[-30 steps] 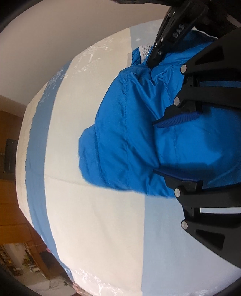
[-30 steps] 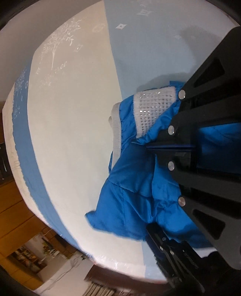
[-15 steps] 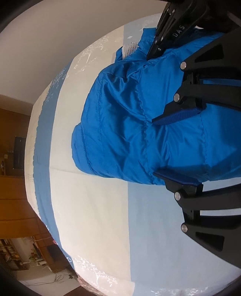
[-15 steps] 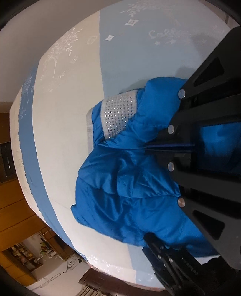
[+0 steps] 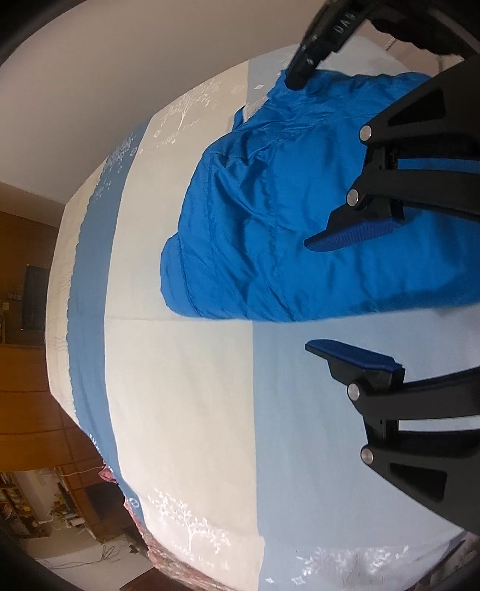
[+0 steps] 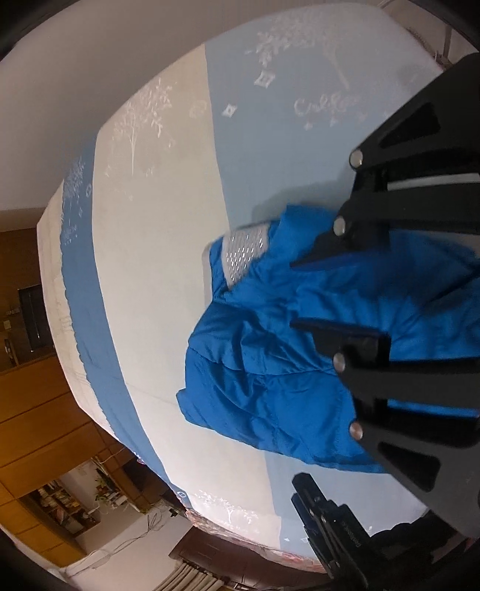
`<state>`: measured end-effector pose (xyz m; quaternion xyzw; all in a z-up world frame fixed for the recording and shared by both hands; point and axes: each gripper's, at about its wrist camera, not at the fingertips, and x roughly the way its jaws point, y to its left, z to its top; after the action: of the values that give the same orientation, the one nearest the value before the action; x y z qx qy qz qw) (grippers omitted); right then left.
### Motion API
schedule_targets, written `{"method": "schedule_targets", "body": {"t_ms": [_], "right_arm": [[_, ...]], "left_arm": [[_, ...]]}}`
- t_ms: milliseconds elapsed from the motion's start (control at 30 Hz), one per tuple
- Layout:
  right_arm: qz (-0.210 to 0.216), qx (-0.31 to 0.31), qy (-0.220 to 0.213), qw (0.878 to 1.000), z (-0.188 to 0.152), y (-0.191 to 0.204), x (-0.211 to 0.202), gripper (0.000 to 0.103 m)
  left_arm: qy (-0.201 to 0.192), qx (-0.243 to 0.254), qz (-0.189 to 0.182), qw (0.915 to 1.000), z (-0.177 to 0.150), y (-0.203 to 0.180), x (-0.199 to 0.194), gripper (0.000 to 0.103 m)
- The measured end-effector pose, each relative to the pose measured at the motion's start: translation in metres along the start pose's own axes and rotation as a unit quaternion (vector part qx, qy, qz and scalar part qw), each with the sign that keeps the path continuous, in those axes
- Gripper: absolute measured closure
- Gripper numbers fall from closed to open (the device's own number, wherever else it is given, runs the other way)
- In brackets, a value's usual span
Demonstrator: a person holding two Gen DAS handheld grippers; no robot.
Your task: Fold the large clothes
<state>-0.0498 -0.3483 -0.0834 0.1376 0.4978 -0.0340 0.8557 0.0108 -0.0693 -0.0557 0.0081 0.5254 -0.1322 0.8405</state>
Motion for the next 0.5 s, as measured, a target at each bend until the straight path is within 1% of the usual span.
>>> {"method": "schedule_targets", "body": {"t_ms": [67, 133, 200, 300, 400, 500], "right_arm": [[-0.002, -0.002, 0.005, 1.000, -0.003, -0.003, -0.006, 0.057], [0.004, -0.001, 0.016, 1.000, -0.007, -0.006, -0.010, 0.045], [0.018, 0.004, 0.026, 0.999, -0.012, -0.009, -0.013, 0.043], [0.023, 0.003, 0.040, 0.999, -0.017, -0.011, -0.013, 0.035], [0.028, -0.002, 0.051, 0.998, -0.023, -0.013, -0.010, 0.030], [0.048, 0.008, 0.067, 0.997, -0.029, -0.018, -0.002, 0.028]], "left_arm": [[0.003, 0.001, -0.001, 1.0000, -0.005, 0.006, -0.007, 0.053], [0.008, 0.001, -0.006, 1.0000, -0.010, 0.010, -0.012, 0.053], [0.011, 0.004, -0.008, 0.9999, -0.013, 0.012, -0.016, 0.053], [0.012, 0.008, -0.007, 0.9999, -0.017, 0.016, -0.021, 0.053], [0.017, 0.009, -0.015, 0.9997, -0.018, 0.017, -0.021, 0.051], [0.024, 0.008, -0.021, 0.9994, -0.021, 0.018, -0.018, 0.048]]}}
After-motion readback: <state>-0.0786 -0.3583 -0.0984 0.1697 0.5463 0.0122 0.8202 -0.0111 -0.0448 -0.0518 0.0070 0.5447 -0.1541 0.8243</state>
